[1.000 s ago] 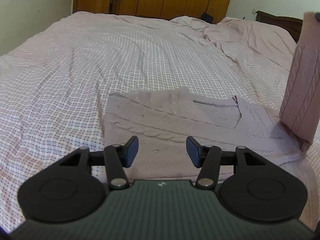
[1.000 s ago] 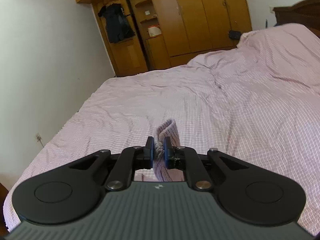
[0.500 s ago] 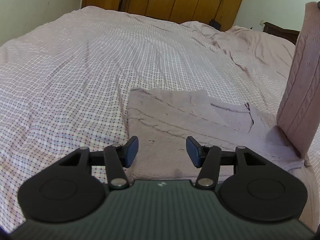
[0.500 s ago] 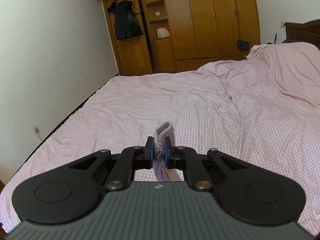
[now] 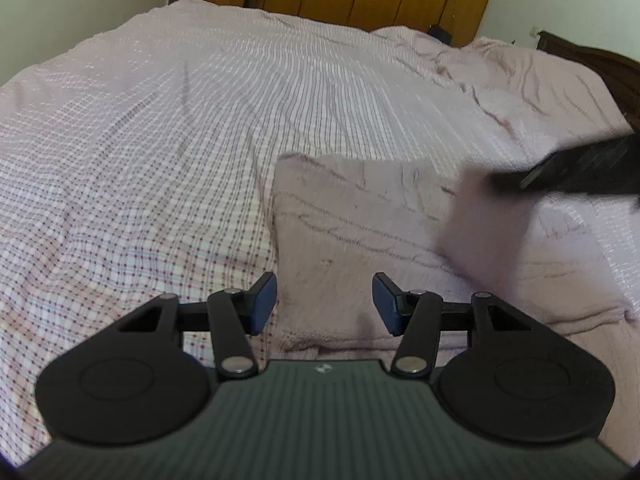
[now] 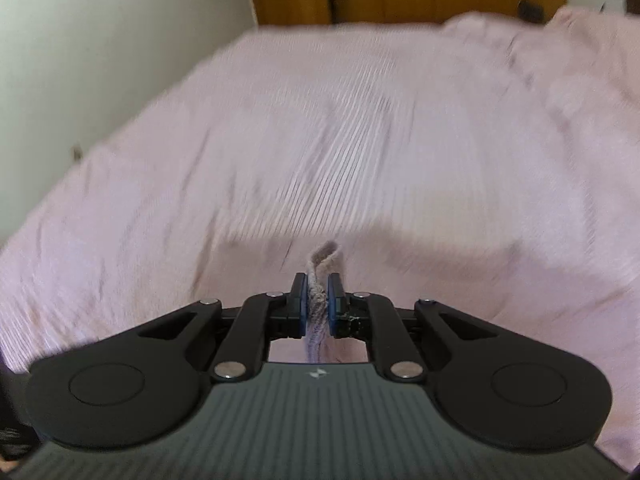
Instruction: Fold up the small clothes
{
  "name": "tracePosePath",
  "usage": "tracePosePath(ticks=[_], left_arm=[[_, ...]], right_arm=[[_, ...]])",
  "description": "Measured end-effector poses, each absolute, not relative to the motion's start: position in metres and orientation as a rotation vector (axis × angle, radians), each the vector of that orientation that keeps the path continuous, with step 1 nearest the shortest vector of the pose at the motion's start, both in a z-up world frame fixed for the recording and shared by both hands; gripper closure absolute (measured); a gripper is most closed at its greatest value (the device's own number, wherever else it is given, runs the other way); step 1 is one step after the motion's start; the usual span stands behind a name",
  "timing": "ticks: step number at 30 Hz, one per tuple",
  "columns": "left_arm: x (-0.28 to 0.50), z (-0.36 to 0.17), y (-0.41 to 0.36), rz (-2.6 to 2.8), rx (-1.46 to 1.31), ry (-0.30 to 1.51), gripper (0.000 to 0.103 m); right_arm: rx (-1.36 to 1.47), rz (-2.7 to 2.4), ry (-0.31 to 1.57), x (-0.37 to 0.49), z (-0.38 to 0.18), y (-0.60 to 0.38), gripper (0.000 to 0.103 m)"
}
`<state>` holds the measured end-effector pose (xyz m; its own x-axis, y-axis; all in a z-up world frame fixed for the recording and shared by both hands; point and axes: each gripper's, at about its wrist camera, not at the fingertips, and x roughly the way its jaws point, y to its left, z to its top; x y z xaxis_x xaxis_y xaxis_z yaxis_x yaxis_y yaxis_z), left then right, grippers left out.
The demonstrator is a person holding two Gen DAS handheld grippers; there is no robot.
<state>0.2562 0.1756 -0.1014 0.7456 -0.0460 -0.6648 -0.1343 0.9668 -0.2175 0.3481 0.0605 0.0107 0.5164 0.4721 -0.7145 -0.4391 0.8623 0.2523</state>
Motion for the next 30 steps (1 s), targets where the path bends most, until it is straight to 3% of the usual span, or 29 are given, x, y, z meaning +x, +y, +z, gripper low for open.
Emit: tracePosePath(ticks=[4, 6, 8, 14, 17, 20, 26, 30], left_arm=[[0.258, -0.105, 0.175, 0.045, -0.254, 0.741, 0.048], [0.259, -0.106, 0.175, 0.039, -0.249, 0.743, 0.048], [0.259, -0.109, 0.175, 0.045, -0.249, 0.747, 0.048], [0.237, -0.113, 0.173, 0.063, -0.331, 0.750, 0.048], [0.210, -0.109, 0.172, 0.065, -0.365, 0.744, 0.037], [0.181, -0.109, 0.169, 0.073, -0.368, 0.759, 0.034], [0.142, -0.115, 0.164, 0.083, -0.371, 0.792, 0.032], [0.126, -0.112, 0.155, 0.064, -0.324, 0.839, 0.023]], right_arm=[[0.056, 0.578, 0.958, 0.344, -0.034, 0.094, 0.088], [0.097, 0.614, 0.980, 0.339, -0.041, 0.100, 0.067], [0.164, 0.641, 0.956, 0.334, -0.039, 0.095, 0.040], [0.307, 0.605, 0.939, 0.321, -0.021, 0.055, 0.038], [0.334, 0.608, 0.902, 0.302, -0.005, 0.013, 0.038], [0.351, 0.613, 0.852, 0.274, 0.007, -0.043, 0.036], [0.440, 0.608, 0.798, 0.229, -0.004, -0.148, 0.035], [0.433, 0.585, 0.786, 0.201, -0.023, -0.208, 0.034]])
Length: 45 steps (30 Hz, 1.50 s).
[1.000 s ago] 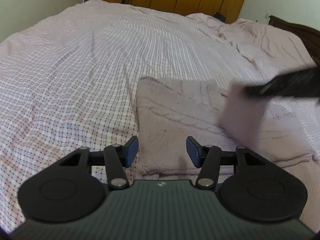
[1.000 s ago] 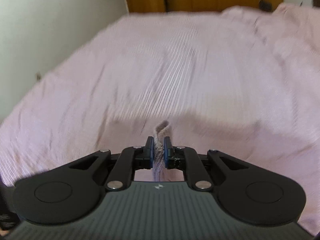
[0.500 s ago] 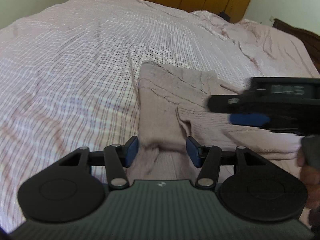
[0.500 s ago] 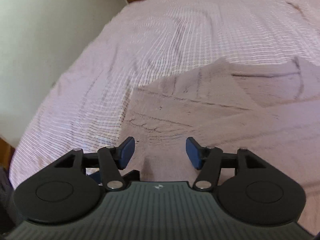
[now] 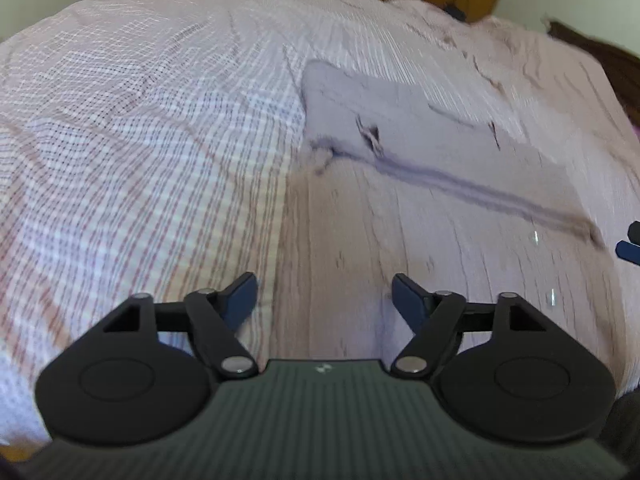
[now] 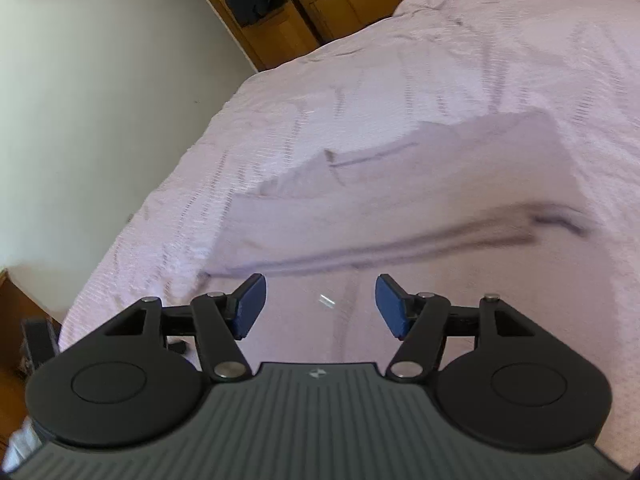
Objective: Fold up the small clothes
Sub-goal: 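Grasp the cardigan's side edge with both tools and fold it inward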
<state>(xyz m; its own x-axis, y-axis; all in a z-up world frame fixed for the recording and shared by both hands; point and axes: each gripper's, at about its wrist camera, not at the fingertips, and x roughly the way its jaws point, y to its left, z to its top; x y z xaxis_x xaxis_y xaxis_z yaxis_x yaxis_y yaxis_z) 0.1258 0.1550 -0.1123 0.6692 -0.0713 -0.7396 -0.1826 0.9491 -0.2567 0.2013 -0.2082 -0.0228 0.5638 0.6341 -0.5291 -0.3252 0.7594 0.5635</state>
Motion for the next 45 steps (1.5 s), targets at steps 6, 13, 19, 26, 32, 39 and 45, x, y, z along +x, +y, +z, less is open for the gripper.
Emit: tracePosePath(ticks=[6, 13, 19, 26, 32, 39, 45], left_arm=[[0.091, -0.116, 0.148, 0.049, -0.253, 0.862, 0.023], [0.056, -0.130, 0.148, 0.028, -0.243, 0.838, 0.023], [0.062, -0.135, 0.145, -0.095, -0.347, 0.836, 0.022], [0.060, -0.143, 0.138, -0.152, -0.375, 0.815, 0.022], [0.033, -0.154, 0.166, -0.171, -0.512, 0.764, 0.022], [0.025, -0.156, 0.169, -0.147, -0.493, 0.751, 0.068], [0.018, -0.158, 0.183, -0.103, -0.568, 0.763, 0.092]], right_arm=[[0.493, 0.514, 0.781, 0.162, -0.075, -0.293, 0.034], [0.591, 0.446, 0.761, 0.122, -0.136, -0.366, 0.034], [0.789, 0.545, 0.719, 0.099, -0.171, -0.377, 0.034], [0.786, 0.683, 0.773, 0.087, -0.185, -0.358, 0.035], [0.843, 0.671, 0.783, 0.078, -0.200, -0.367, 0.057], [0.797, 0.682, 0.821, 0.070, -0.207, -0.364, 0.090], [0.813, 0.686, 0.773, 0.063, -0.195, -0.359, 0.096]])
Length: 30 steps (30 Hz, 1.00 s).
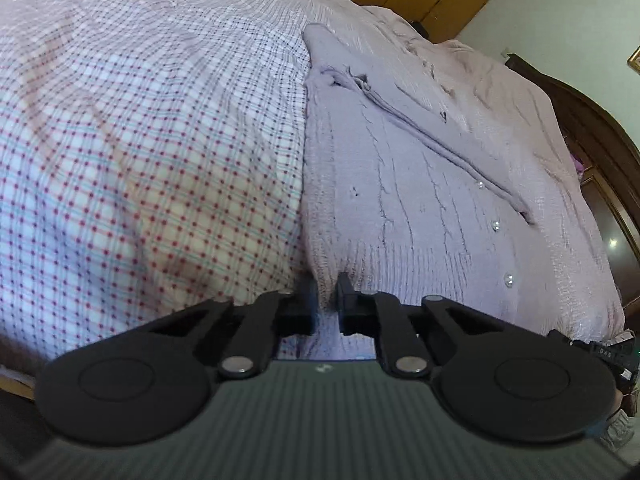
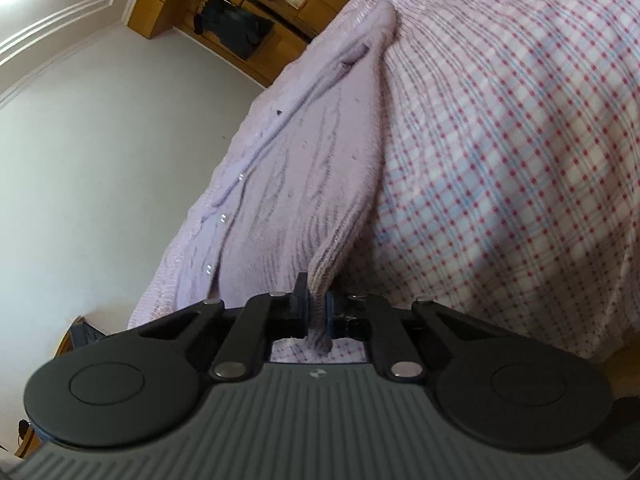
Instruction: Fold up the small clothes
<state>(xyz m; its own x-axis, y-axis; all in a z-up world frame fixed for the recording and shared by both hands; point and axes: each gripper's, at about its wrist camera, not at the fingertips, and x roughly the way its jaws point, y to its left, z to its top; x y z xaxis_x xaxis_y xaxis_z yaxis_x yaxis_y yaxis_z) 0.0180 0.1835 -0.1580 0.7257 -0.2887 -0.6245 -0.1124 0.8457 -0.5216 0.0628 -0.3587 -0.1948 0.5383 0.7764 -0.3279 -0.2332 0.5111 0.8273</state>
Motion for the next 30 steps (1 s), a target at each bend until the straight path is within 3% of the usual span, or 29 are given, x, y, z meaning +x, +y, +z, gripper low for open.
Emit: tracePosePath(ticks=[9, 23, 30], left_arm=[[0.045, -0.104, 0.182, -0.199, -0.680, 0.652, 0.093], [0.143, -0.018, 0.196, -0.215, -0.687, 0.506, 0.093], [0.205, 0.005, 0.212, -0.238, -0.662, 0.462, 0.093]], right_arm=[[0.897, 0.723, 0.610, 0.088, -0.130, -0.368, 0.096], [0.770, 0.745, 0.447, 0.221, -0.014, -0.335, 0.096], [0.763, 0.714, 0.402, 0.294, 0.009, -0.323, 0.096]])
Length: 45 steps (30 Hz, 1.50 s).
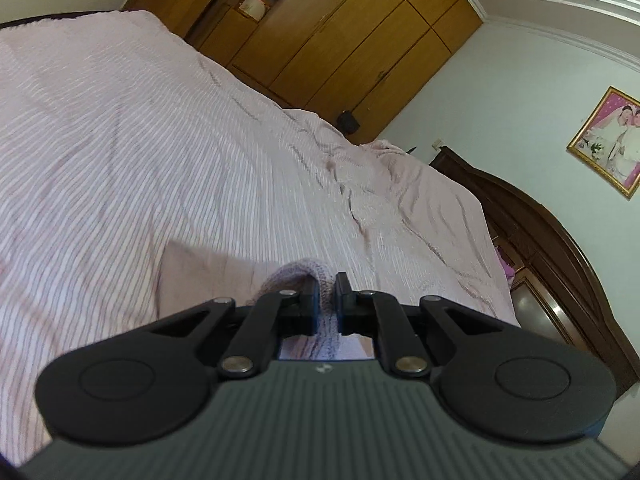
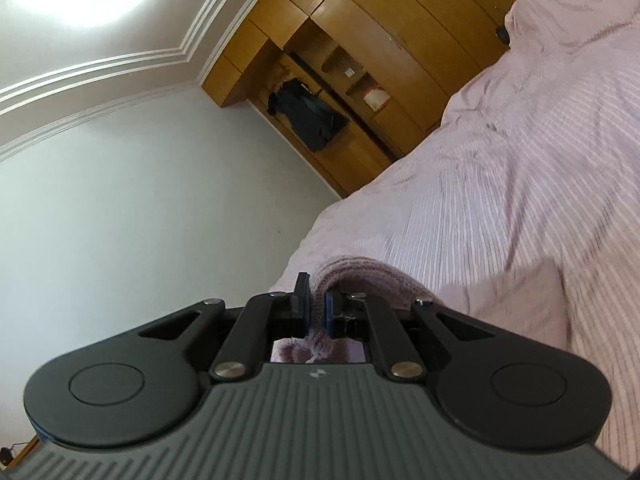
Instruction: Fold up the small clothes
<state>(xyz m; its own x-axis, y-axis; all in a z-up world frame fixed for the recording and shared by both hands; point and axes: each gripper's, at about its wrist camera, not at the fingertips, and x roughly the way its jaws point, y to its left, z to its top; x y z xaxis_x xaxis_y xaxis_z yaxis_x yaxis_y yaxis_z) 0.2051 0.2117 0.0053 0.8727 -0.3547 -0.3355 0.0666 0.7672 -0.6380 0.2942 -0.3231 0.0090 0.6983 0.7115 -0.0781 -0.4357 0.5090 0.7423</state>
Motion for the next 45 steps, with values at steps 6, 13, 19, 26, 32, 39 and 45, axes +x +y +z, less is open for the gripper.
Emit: tracePosePath(ticks=[6, 13, 19, 26, 32, 39, 45], left_arm=[[0.270, -0.016, 0.228, -0.212, -0.675, 0.492, 0.093], [0.331, -0.096, 0.234, -0.072, -0.614, 0.638, 0.093], [0.328, -0.098, 0.239, 0.007, -0.638, 0.564, 0.091], [0.288, -0.066, 0.210, 0.017, -0.467, 0.539, 0.094], [0.275, -0.063, 0.178, -0.081, -0.408, 0.678, 0.093], [0.312, -0.100, 0.166, 0.041, -0.433, 0.808, 0.093], [0.368, -0.084, 0.181, 0.045, -0.428, 0.728, 0.092]], right_arm=[[0.766, 0.627, 0.432, 0.373, -0.013, -0.311, 0.096], [0.680, 0.470, 0.582, 0.447, -0.102, -0.269, 0.096], [0.741, 0.389, 0.630, 0.465, -0.126, -0.272, 0.081], [0.573, 0.447, 0.576, 0.426, -0.094, -0.289, 0.079], [0.530, 0.477, 0.601, 0.383, -0.093, -0.295, 0.079], [0.515, 0.506, 0.652, 0.358, -0.110, -0.292, 0.079], [0.473, 0.514, 0.669, 0.371, -0.122, -0.291, 0.079]])
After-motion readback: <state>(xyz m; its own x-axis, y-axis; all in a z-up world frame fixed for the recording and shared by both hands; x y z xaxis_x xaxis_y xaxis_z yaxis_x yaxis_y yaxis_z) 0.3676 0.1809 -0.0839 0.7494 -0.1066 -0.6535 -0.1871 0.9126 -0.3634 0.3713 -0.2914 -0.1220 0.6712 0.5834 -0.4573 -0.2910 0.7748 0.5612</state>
